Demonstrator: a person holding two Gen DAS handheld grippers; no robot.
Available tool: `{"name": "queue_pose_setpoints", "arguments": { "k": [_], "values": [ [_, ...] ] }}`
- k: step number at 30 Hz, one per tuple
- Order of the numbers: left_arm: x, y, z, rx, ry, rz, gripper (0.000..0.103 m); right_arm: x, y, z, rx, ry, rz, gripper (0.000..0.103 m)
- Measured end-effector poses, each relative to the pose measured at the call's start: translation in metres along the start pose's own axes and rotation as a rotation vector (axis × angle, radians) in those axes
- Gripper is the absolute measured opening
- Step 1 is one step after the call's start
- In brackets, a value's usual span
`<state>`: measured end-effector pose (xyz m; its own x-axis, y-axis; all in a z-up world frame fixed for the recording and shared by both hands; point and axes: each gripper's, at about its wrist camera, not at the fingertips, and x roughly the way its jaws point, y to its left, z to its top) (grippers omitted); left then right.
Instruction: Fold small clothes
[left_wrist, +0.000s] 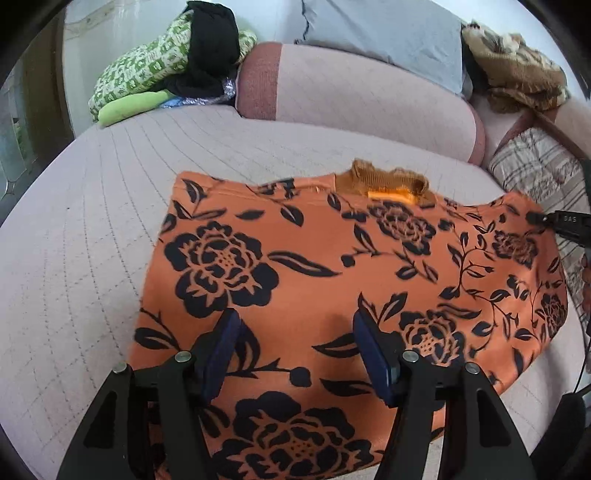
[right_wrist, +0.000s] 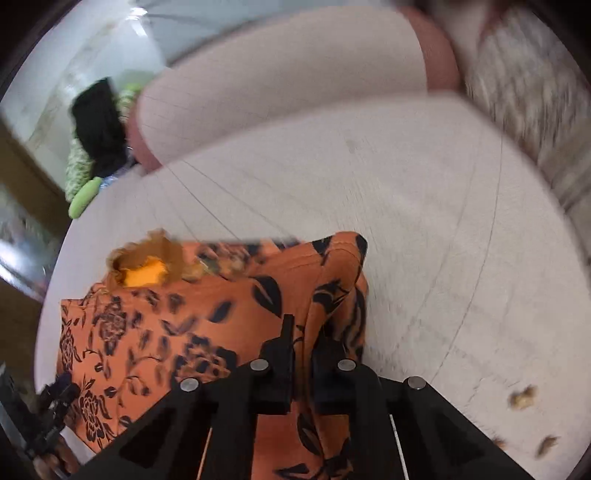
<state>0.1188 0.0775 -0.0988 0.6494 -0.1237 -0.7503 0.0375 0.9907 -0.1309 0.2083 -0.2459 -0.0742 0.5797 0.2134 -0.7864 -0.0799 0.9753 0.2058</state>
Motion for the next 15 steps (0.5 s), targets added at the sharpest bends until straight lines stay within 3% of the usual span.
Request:
{"name": "queue_pose_setpoints", "arguments": {
  "k": [2,3,4,6,7,9,11,13,14,15],
  "values": [
    [-0.004,0.000,0.002,-0.006,-0.035,-0.005,0.066,-0.017,0.009,0.003,-0.057,-0.085,-0.047,0.007],
    [-0.002,0.000,0.003,-0.008,-0.032,-0.002,0.070,-0.009,0.006,0.002,-0.048,-0.084,-0.040,0.009],
    [0.006,-0.002,0.004,-0.009,-0.004,0.001,0.071,0.008,-0.001,0.003,-0.020,-0.042,-0.017,0.010],
    [0.020,-0.006,0.002,0.022,0.046,0.017,0.076,0.058,-0.020,0.001,0.068,0.154,-0.029,0.014],
    [0.026,-0.010,-0.001,0.071,0.058,0.063,0.077,0.056,-0.027,-0.004,0.093,0.133,-0.016,0.014],
    [0.026,-0.014,-0.003,0.098,0.039,0.083,0.079,0.033,-0.024,-0.003,0.105,0.063,-0.030,0.023],
    [0.025,-0.012,0.000,0.065,0.048,0.078,0.079,0.004,-0.018,0.000,0.107,0.001,-0.049,0.026],
    [0.014,-0.008,0.006,0.008,0.031,0.057,0.079,-0.029,-0.009,0.003,0.088,-0.065,-0.005,0.030],
    [0.009,-0.007,0.008,-0.007,0.016,0.048,0.079,-0.042,0.001,0.004,0.083,-0.083,0.057,0.039],
    [0.001,-0.007,0.010,-0.018,-0.012,0.035,0.079,-0.047,0.010,0.004,0.083,-0.078,0.128,0.067]
  ]
}}
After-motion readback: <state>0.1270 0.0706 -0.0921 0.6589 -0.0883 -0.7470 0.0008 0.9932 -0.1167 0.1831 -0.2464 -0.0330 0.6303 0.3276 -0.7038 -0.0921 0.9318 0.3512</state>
